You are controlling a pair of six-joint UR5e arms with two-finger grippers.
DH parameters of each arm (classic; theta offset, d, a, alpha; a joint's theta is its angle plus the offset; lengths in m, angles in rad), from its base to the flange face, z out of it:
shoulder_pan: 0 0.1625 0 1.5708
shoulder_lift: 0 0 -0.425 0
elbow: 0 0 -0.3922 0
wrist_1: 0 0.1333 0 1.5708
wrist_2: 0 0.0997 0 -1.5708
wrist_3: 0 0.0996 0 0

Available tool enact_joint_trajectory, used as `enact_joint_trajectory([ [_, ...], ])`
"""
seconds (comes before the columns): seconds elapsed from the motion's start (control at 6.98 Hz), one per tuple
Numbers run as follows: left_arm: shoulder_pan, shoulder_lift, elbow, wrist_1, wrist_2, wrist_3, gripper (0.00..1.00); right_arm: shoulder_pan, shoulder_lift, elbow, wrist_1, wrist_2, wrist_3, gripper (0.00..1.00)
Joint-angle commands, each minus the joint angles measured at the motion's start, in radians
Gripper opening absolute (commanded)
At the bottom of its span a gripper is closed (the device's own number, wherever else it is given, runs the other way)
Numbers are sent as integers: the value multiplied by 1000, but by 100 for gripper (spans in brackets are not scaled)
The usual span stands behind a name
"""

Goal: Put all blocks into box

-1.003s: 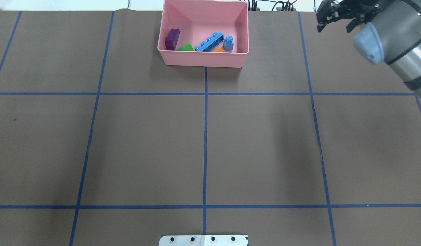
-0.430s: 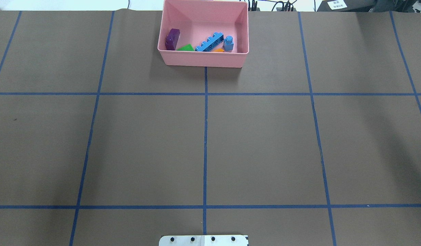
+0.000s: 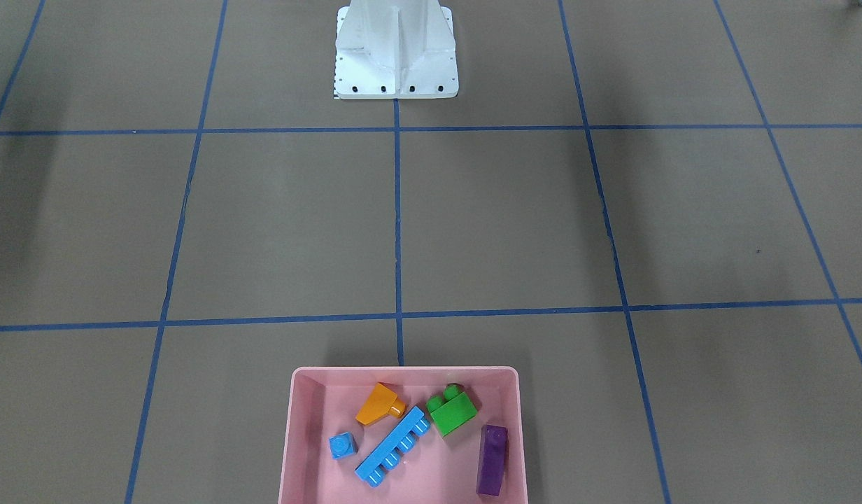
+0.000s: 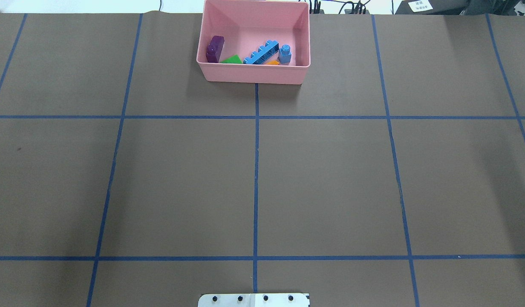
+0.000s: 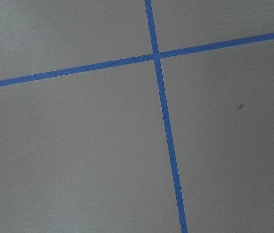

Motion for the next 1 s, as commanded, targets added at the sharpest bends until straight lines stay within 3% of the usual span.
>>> enact_joint_trajectory([
  [0.0,-1,0,-24,2,-1,5,100,25,-71,50,1,0,-17,100],
  [0.86,-1,8,-32,-3,-2,9,100,23,-73,45,7,3,-9,100],
])
